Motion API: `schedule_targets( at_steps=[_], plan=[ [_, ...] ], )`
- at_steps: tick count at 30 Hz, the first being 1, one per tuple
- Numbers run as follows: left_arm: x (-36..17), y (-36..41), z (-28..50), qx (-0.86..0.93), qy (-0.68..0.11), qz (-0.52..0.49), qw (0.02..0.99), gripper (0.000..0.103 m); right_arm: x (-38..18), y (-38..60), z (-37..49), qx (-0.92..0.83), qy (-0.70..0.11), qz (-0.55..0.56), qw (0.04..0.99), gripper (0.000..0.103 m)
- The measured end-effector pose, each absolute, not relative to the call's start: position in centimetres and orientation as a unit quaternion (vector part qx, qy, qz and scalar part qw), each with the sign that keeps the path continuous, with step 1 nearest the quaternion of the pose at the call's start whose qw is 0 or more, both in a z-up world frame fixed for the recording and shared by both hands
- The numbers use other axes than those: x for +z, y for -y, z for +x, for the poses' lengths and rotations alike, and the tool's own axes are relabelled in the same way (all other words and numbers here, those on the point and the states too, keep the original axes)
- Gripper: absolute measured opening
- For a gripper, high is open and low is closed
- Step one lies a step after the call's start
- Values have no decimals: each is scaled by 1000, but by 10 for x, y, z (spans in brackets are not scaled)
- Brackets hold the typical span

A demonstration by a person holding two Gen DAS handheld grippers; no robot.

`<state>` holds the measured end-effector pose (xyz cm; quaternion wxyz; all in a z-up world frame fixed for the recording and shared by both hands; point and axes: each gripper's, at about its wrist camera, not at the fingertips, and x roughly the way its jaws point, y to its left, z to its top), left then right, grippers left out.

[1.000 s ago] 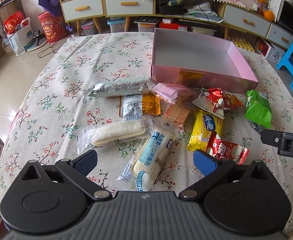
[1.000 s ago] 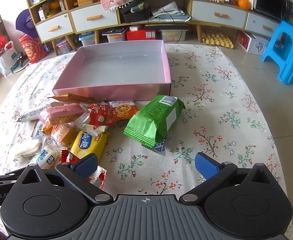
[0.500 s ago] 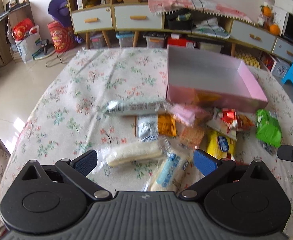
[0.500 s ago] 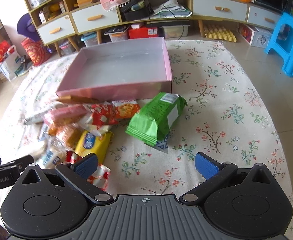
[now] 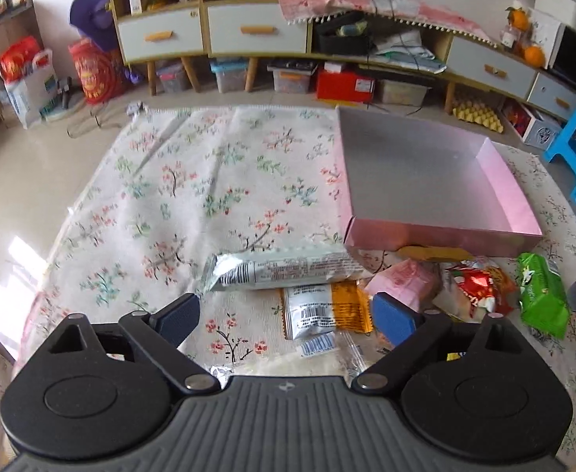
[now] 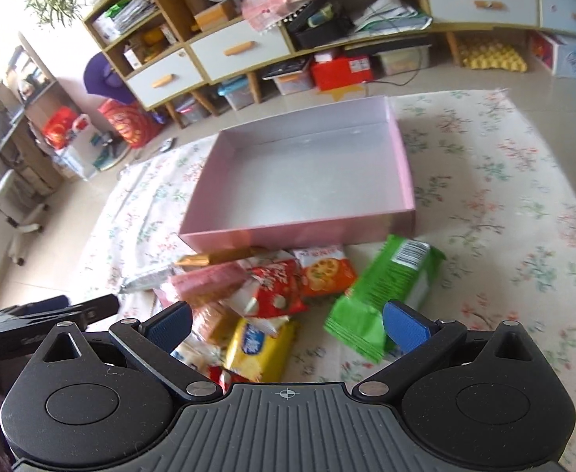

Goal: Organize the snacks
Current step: 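Grasp the silver-white bar packet with the left gripper while the right grasps a red candy packet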

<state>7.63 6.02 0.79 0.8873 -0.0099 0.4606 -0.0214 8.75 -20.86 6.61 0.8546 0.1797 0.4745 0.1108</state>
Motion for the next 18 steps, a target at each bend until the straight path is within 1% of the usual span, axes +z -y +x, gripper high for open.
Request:
schedule_targets(
  at_steps=[1, 3, 6, 8, 9, 10, 11, 13, 14, 18],
  plan=[
    [2, -66, 78, -22, -466, -27, 884, 86, 63, 209, 89, 119, -473, 189, 852, 102],
    [-8, -81, 82, -20, -479, -67, 875, 78, 58, 209, 91, 137, -475, 209, 844, 102],
    [-9, -95, 88, -24, -477, -109, 872, 72, 55, 205, 97, 143, -481, 215, 838, 93],
    [-5, -98, 93, -46, -454, -103, 884, 68, 54, 202, 102, 142, -482, 206, 840, 83],
    [-2, -97, 95, -73, -430, -84, 896, 70, 52, 199, 105, 142, -485, 200, 839, 80],
    [1, -95, 98, -95, -416, -64, 902, 70, 50, 198, 108, 144, -489, 198, 838, 72],
    [2, -92, 101, -120, -406, -41, 905, 72, 47, 196, 111, 145, -492, 198, 835, 66],
    [2, -86, 104, -166, -391, 2, 905, 74, 42, 195, 114, 153, -498, 197, 830, 61],
    [2, -84, 105, -180, -387, 17, 904, 75, 39, 195, 117, 157, -501, 194, 829, 59],
    [-12, -74, 120, -213, -387, 72, 894, 75, 31, 194, 124, 164, -507, 184, 826, 58]
  ],
)
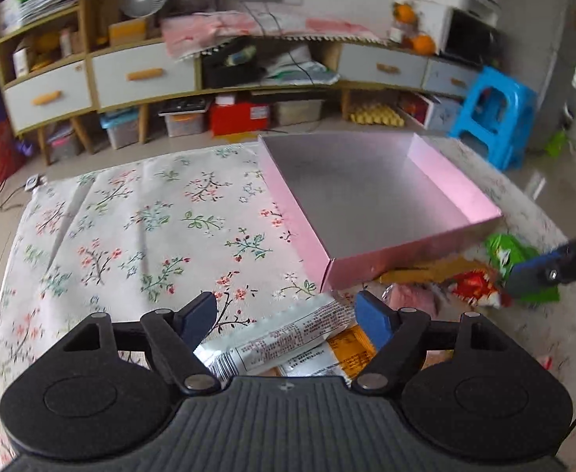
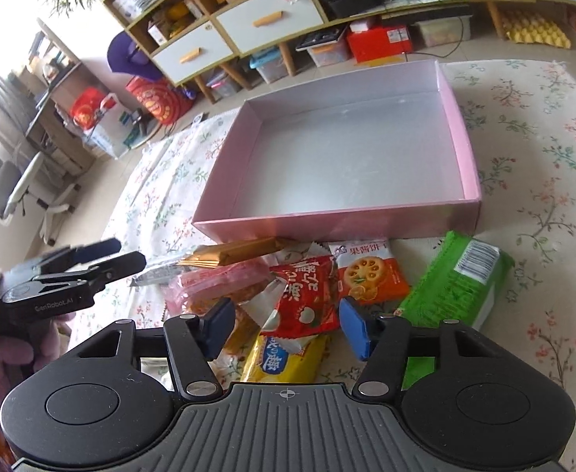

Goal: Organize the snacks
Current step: 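Grasp the silver-white bar packet with the left gripper while the right grasps a red candy packet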

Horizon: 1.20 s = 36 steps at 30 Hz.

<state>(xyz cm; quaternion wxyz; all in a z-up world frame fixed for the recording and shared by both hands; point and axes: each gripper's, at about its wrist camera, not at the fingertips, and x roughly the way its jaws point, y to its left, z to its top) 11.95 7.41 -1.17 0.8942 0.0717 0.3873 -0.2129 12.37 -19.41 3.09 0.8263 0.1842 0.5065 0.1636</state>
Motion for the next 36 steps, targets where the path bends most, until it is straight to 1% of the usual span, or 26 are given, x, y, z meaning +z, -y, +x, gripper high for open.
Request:
schedule_targets(
  at_steps=[3, 4, 5, 6, 8, 10, 20, 22, 23, 24, 25, 27, 28, 29, 36],
  plan=[
    [-25, -70, 124, -226, -395, 98, 885, 73, 25, 191, 127, 160, -511, 170, 827, 57],
    [-29, -71, 124, -234, -400, 103, 880, 71, 24, 189, 127, 160, -513, 165, 827, 55],
    [-33, -71, 123, -238, -405, 108, 876, 68, 23, 187, 127, 161, -514, 160, 828, 52],
    [-36, -70, 122, -239, -411, 117, 872, 66, 21, 186, 129, 161, -513, 157, 828, 51],
    [-40, -67, 118, -238, -413, 149, 867, 68, 19, 184, 131, 159, -515, 151, 829, 47],
    [-42, -65, 116, -236, -411, 165, 865, 72, 17, 182, 132, 153, -516, 145, 830, 46],
    [-39, -68, 121, -194, -443, 122, 867, 71, 14, 166, 134, 129, -514, 99, 842, 41],
    [-37, -66, 119, -184, -445, 121, 868, 67, 15, 163, 134, 121, -513, 97, 844, 40],
    [-37, -66, 118, -181, -446, 119, 868, 63, 15, 162, 134, 117, -513, 96, 845, 39],
    [-36, -65, 117, -175, -446, 118, 870, 61, 15, 161, 134, 114, -513, 96, 846, 38],
    [-36, -65, 116, -168, -447, 117, 871, 61, 16, 161, 134, 111, -513, 97, 846, 35],
    [-35, -66, 115, -155, -451, 106, 873, 57, 19, 163, 134, 106, -514, 107, 844, 34],
    [-35, -68, 115, -147, -453, 98, 874, 52, 20, 164, 133, 107, -514, 114, 843, 33],
    [-34, -70, 114, -142, -454, 90, 875, 44, 21, 166, 133, 107, -514, 121, 843, 33],
    [-30, -85, 112, -122, -465, 36, 876, 37, 27, 174, 132, 105, -514, 154, 837, 33]
  ],
)
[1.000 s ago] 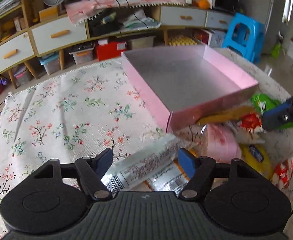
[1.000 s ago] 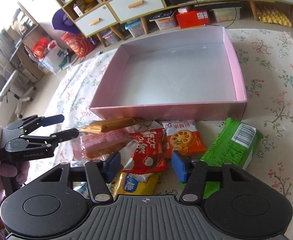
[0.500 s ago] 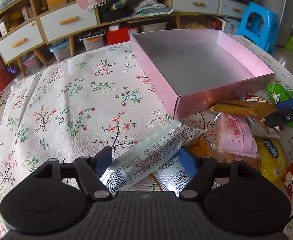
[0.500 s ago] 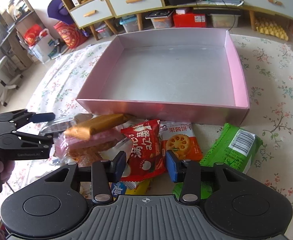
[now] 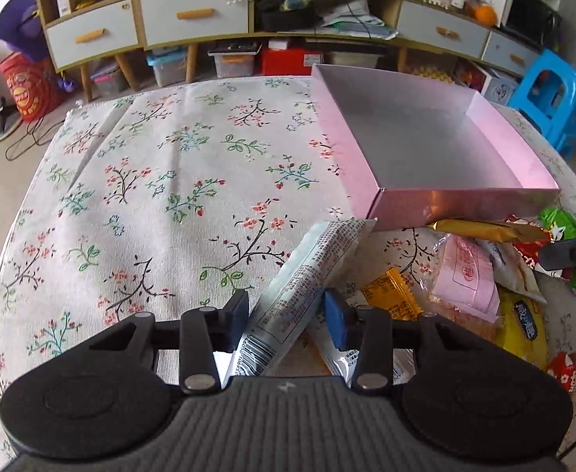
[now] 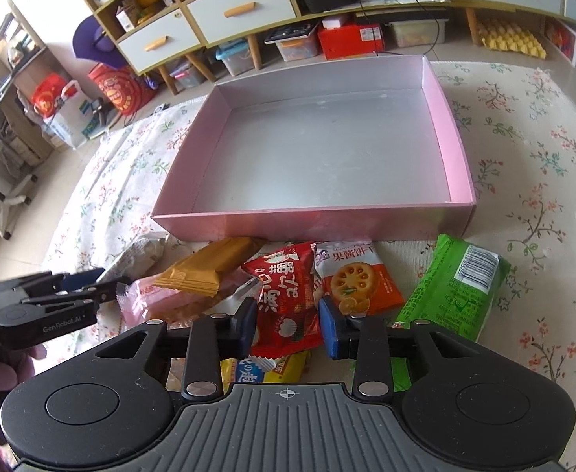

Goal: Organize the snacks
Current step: 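Grasp the silver-white bar packet with the left gripper while the right grasps a red candy packet, then carry both packets over the pink box and open both grippers to drop them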

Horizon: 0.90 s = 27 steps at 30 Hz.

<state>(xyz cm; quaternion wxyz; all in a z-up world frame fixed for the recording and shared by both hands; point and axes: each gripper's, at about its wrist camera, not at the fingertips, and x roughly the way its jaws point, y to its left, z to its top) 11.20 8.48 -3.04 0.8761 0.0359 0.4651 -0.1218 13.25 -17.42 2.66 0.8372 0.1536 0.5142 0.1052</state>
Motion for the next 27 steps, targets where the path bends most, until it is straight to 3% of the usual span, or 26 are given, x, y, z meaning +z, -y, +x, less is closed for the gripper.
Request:
schedule_targets(
  at_steps=[5, 15, 27],
  plan=[
    [-28, -94, 115, -113, -474, -13, 873, 25, 36, 179, 132, 114, -502, 180, 838, 33],
    [-18, -98, 114, -104, -471, -73, 873, 24, 46, 189, 139, 117, -487, 219, 837, 33],
    [8, -72, 138, -113, -398, -133, 901, 24, 51, 213, 159, 103, -447, 273, 845, 33]
  ],
)
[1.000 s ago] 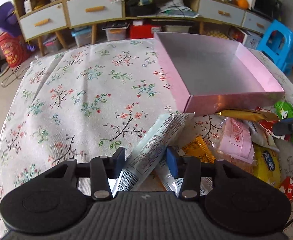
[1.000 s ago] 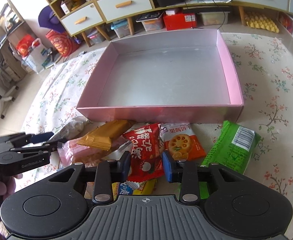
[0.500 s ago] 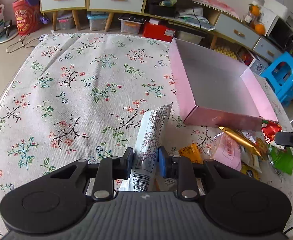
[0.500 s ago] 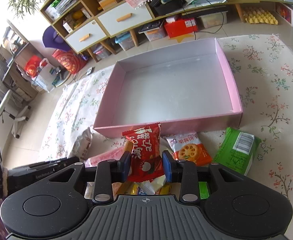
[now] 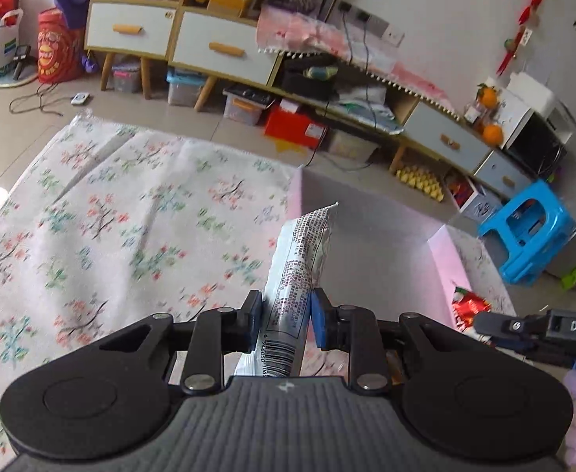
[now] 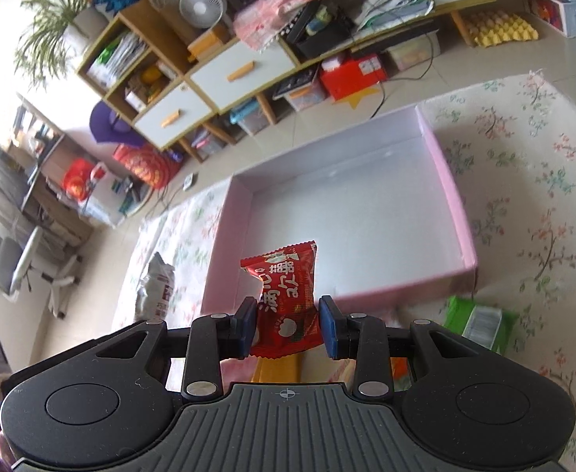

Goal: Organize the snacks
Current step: 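Carry both packets over the pink box and open both grippers to drop them, then withdraw both open grippers from the box back toward the snack pile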

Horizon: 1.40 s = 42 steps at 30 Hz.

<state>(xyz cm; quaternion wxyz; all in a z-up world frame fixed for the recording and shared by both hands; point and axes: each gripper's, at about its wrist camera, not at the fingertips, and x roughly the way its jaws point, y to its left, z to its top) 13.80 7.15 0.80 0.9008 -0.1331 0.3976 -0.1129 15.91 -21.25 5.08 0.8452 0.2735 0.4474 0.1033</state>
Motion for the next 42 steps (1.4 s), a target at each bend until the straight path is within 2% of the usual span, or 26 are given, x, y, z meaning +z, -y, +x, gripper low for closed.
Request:
schedule_targets(
  at_steps=[13, 32, 34, 36, 37, 38, 40, 42],
  plan=[
    [-10, -5, 177, -131, -349, -125, 920, 24, 28, 225, 182, 70, -417, 266, 866, 33],
    [-29, 1, 181, -113, -381, -88, 914, 24, 2, 242, 188, 45, -444, 288, 847, 34],
    [-28, 2, 180, -114, -381, -88, 913, 25, 4, 240, 187, 47, -443, 285, 849, 36],
    [-25, 3, 179, -114, -376, -87, 915, 36, 7, 240, 186, 51, -441, 284, 850, 36],
    [-24, 5, 179, -115, -376, -84, 915, 39, 8, 240, 186, 52, -442, 285, 849, 40],
    [-22, 5, 178, -117, -376, -82, 915, 46, 10, 240, 185, 53, -442, 286, 848, 50],
    [-19, 5, 174, -119, -374, -78, 916, 55, 13, 242, 182, 50, -440, 286, 850, 61],
    [-16, 4, 171, -122, -376, -70, 916, 61, 18, 243, 179, 48, -440, 282, 851, 65]
  ],
)
